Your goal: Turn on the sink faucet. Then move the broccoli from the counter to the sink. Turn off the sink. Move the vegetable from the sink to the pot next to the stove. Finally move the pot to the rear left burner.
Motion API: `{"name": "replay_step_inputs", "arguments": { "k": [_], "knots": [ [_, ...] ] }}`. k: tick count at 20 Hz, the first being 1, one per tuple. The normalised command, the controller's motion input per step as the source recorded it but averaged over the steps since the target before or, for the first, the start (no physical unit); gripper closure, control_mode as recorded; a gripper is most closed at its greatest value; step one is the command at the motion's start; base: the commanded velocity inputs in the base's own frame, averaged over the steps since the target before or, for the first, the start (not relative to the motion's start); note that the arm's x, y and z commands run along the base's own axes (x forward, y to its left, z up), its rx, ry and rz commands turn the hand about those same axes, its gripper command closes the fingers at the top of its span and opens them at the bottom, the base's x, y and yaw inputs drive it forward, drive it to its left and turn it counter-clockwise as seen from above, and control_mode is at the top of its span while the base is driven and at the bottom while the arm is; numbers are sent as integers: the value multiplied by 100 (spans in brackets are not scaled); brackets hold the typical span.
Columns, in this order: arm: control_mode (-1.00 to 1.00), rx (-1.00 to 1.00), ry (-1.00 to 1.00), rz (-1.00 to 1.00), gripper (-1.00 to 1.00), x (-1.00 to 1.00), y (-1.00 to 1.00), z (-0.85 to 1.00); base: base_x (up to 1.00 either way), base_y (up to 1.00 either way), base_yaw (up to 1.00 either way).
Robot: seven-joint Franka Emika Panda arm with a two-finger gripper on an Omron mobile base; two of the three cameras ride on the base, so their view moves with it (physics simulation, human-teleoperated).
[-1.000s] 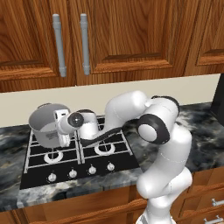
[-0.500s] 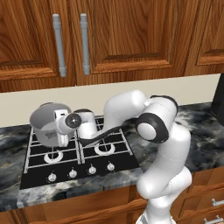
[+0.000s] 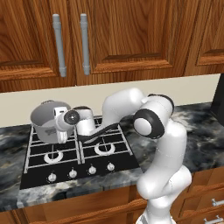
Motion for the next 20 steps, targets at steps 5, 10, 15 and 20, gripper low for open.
{"name": "replay_step_inputs", "arguments": {
  "k": [5, 10, 15, 20],
  "knots": [
    [-100, 0, 0, 0, -100, 20, 2, -13, 0, 0, 0],
    [-100, 0, -4, 0, -100, 5, 7, -6, 0, 0, 0],
    [-100, 0, -9, 0, -100, 0, 0, 0, 0, 0, 0],
    [-100, 0, -15, 0, -100, -11, 0, 0, 0, 0, 0]
  ]
}}
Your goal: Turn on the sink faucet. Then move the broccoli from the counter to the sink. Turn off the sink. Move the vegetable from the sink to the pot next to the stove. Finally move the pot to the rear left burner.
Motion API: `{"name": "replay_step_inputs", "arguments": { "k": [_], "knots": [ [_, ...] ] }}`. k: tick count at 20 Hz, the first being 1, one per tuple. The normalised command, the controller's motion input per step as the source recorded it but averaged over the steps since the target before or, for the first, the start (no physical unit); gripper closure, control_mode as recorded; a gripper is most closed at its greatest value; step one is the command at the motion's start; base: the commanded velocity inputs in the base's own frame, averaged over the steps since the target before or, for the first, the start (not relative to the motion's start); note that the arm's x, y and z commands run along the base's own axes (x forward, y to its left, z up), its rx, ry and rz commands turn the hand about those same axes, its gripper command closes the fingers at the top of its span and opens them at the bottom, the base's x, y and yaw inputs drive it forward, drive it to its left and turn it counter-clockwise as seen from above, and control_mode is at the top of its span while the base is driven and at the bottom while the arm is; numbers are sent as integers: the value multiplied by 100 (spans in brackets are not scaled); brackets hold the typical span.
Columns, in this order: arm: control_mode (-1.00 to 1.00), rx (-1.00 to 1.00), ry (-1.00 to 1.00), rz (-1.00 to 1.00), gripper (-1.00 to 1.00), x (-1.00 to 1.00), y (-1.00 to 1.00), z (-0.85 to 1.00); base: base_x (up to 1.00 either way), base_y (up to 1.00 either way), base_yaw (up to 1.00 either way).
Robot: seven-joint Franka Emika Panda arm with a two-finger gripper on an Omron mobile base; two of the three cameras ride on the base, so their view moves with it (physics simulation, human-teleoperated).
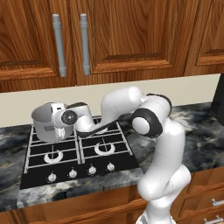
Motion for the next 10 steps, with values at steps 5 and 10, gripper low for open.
{"name": "replay_step_inputs", "arguments": {
  "k": [5, 10],
  "knots": [
    [-100, 0, -10, 0, -100, -52, 0, 0, 0, 0, 0],
    [-100, 0, -4, 0, -100, -43, 0, 0, 0, 0, 0]
  ]
}}
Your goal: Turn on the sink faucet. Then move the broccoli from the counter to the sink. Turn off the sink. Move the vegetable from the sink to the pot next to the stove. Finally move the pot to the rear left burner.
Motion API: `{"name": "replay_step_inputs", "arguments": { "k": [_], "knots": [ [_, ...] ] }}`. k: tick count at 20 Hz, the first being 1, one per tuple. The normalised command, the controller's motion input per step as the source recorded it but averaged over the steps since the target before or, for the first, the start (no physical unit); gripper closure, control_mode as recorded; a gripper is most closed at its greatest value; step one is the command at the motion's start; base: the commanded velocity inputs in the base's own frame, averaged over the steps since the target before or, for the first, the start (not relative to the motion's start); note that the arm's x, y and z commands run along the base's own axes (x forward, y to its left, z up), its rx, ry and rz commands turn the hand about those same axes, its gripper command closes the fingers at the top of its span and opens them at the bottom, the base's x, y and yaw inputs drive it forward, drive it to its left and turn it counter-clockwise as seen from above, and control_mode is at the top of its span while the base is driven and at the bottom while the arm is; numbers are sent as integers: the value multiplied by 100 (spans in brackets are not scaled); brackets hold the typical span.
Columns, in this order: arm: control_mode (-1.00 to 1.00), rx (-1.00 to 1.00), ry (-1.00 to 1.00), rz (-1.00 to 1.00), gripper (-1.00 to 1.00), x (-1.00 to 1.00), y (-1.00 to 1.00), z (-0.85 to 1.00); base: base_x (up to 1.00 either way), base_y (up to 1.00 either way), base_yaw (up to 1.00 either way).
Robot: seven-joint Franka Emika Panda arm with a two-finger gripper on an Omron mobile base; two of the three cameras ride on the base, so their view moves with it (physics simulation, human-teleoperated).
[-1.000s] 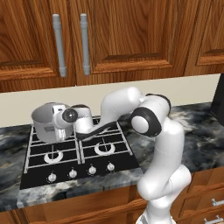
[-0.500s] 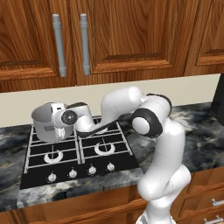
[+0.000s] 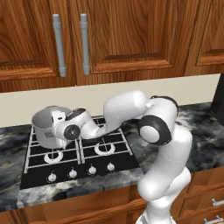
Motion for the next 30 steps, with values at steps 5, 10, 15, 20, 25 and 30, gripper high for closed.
{"name": "replay_step_inputs", "arguments": {
  "k": [5, 10, 15, 20, 25, 30],
  "knots": [
    [-100, 0, 0, 0, -100, 34, 0, 0, 0, 0, 0],
    [-100, 1, -2, 0, -100, 73, 0, -2, 0, 0, 0],
    [-100, 0, -8, 0, -100, -2, 0, -2, 0, 0, 0],
    [-100, 0, -9, 1, -100, -49, 4, -5, 0, 0, 0],
    [-100, 0, -3, 0, -100, -3, 1, 1, 0, 0, 0],
    [-100, 0, 0, 0, -100, 36, 0, -7, 0, 0, 0]
  ]
}}
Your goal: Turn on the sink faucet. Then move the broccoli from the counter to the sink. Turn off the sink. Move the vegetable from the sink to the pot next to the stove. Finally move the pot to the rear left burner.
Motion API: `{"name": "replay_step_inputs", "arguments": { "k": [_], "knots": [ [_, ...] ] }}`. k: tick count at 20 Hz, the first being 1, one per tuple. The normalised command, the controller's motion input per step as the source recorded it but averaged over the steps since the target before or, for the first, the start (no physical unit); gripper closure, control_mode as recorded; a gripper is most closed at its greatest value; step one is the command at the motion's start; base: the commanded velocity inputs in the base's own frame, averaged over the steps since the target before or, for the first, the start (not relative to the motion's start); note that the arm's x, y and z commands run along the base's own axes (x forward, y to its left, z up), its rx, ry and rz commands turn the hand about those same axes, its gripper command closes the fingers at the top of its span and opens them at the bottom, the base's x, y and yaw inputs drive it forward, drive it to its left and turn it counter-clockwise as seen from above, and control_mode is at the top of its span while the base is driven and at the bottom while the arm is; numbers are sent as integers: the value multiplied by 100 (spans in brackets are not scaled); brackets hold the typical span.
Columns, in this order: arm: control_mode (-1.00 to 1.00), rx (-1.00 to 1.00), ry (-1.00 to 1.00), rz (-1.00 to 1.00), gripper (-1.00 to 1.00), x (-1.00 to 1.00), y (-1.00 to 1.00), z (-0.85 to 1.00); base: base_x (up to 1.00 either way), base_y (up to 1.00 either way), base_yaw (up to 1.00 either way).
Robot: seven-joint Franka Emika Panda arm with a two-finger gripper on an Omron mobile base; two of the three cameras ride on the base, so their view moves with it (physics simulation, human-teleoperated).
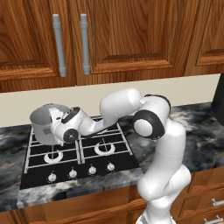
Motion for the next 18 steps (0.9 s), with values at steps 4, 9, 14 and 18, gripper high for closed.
{"name": "replay_step_inputs", "arguments": {
  "k": [4, 9, 14, 18],
  "knots": [
    [-100, 0, 0, 0, -100, 8, 0, -4, 0, 0, 0],
    [-100, 0, 0, 0, -100, -1, 3, -1, 0, 0, 0],
    [-100, 0, 0, 0, -100, 5, 1, -25, 0, 0, 0],
    [-100, 0, 0, 0, -100, 0, -1, 0, 0, 0, 0]
  ]
}}
